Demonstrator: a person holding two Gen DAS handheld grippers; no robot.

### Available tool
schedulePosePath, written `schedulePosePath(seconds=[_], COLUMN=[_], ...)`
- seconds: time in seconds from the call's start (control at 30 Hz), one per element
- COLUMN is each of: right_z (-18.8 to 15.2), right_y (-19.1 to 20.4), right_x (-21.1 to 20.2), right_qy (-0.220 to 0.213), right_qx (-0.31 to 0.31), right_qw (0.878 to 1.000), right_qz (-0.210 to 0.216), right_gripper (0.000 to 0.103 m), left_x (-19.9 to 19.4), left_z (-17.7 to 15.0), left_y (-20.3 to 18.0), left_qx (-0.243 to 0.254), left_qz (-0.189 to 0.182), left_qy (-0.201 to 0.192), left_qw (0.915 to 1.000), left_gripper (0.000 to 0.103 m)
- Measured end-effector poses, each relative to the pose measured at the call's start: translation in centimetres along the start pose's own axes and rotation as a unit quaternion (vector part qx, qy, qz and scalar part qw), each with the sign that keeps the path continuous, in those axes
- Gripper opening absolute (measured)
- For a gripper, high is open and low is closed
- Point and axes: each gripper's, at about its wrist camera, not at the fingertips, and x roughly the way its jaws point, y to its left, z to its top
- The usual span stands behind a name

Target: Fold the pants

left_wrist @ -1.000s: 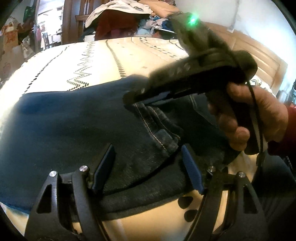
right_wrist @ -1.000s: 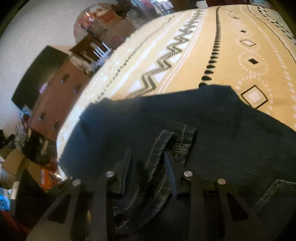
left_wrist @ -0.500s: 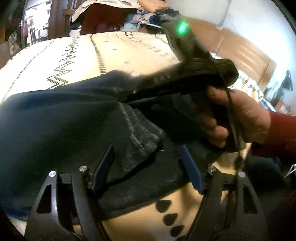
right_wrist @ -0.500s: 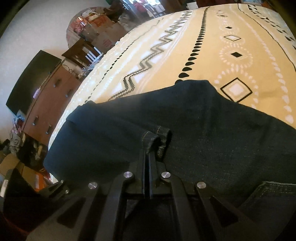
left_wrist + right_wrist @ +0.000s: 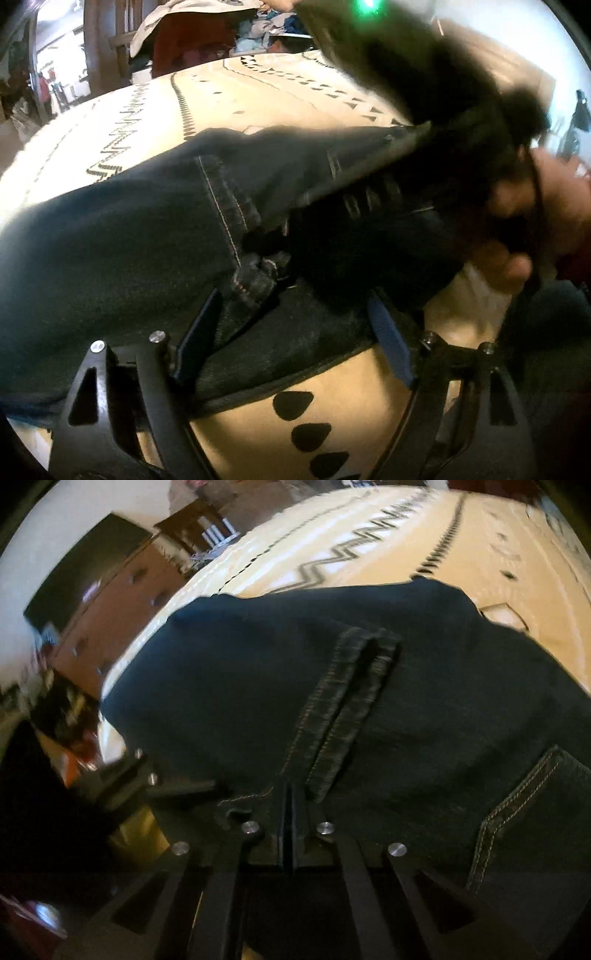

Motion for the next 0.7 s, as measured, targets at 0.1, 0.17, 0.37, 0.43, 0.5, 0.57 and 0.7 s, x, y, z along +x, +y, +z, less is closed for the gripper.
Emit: schedulePosePath(seconds=[0.1, 0.17, 0.37, 0.43, 0.5, 0.57, 0.7], right_z=[2.1, 4.0, 6.6, 7.2, 8.1, 9.1, 12.0], right_y=[0.2, 0.7, -0.2, 0.1, 1.3, 2.7, 6.9], right_x=[-2.5, -2.6, 3.1, 3.3, 2.5, 1.5, 2.2], right_qy=[-0.047, -0.058, -0.004, 0.008, 0.015, 0.005, 0.016], right_qx=[-0.007, -0.026, -0.054, -0.061, -0.083, -0.110, -0.176], right_qw=[0.999, 0.998, 0.997, 0.997, 0.994, 0.992, 0.984], right_qz=[-0.006, -0.026, -0.045, -0.049, -0.063, -0.054, -0.013], right_gripper=[0.002, 0.002, 0.000, 0.000, 0.000, 0.000, 0.000], left_x=[0.2, 0.4, 0.6, 0.6, 0.5, 0.3, 0.1], left_z=[0.1, 0.1, 0.2, 0.2, 0.1, -0.1, -0.3], left_y=[-0.6, -0.8, -0.8, -0.6, -0.5, -0.3, -0.2], left_qx=[0.001, 0.003, 0.005, 0.001, 0.000, -0.002, -0.006], left_qz=[0.019, 0.026, 0.030, 0.028, 0.027, 0.025, 0.020], left_qy=[0.009, 0.014, 0.014, 0.012, 0.009, 0.004, 0.000], left_qw=[0.9998, 0.9996, 0.9994, 0.9995, 0.9996, 0.9997, 0.9998], left_gripper=[0.084, 0.085, 0.086, 0.086, 0.087, 0.087, 0.087])
